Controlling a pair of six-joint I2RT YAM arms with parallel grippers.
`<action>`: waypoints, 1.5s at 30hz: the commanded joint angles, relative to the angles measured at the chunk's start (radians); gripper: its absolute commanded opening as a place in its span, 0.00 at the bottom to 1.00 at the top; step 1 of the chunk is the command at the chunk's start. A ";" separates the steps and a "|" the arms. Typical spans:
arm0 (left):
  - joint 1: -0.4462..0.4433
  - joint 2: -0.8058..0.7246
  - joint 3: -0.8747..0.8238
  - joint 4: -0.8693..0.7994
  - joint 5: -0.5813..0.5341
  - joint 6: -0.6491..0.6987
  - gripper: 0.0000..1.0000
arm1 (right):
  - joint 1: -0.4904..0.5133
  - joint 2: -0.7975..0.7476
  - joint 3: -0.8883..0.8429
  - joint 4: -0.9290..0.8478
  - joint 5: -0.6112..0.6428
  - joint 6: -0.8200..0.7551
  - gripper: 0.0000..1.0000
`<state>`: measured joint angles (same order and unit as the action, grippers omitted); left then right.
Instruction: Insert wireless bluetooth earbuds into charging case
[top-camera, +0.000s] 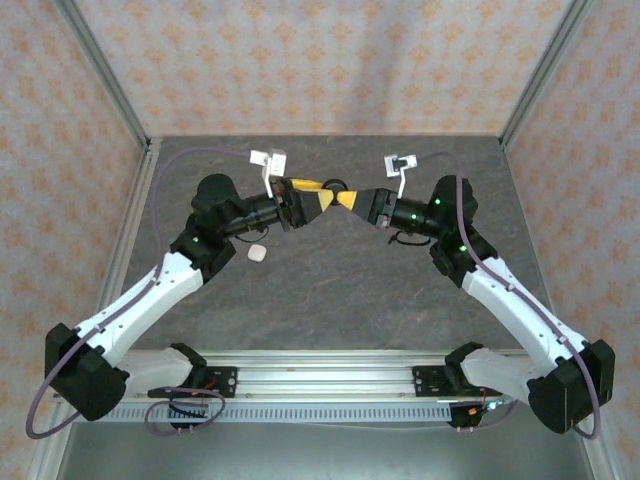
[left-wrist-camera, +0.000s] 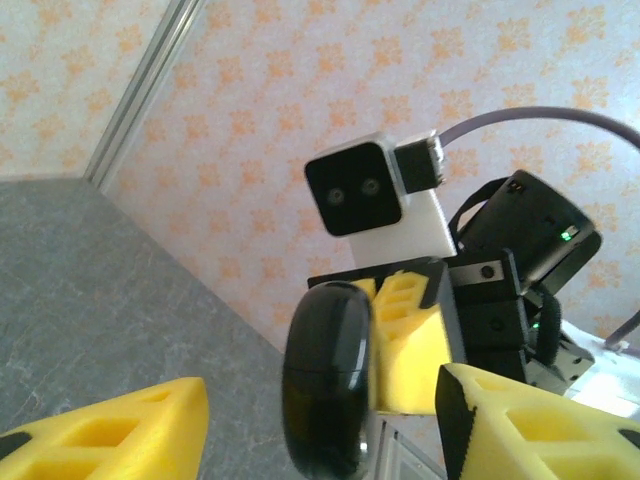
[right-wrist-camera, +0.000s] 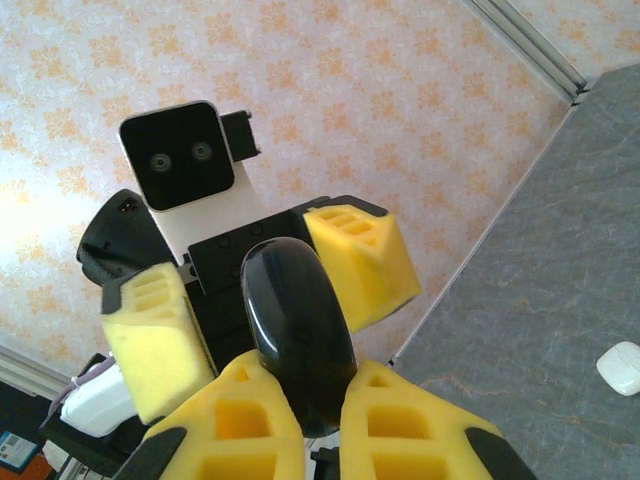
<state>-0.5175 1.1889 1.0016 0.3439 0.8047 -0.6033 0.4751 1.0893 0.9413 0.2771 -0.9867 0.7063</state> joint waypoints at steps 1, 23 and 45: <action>-0.007 -0.002 0.036 0.014 0.024 0.011 0.59 | -0.001 -0.005 0.019 0.034 -0.003 -0.019 0.04; -0.047 -0.011 0.072 -0.207 0.008 0.245 0.00 | -0.001 0.019 0.071 -0.093 0.014 -0.089 0.16; -0.056 -0.072 0.018 -0.274 -0.001 0.434 0.00 | -0.048 0.080 0.133 -0.329 0.133 -0.131 0.44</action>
<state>-0.5407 1.1694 1.0317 0.0639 0.7319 -0.2096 0.4568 1.1549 1.0473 -0.0669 -0.9390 0.5610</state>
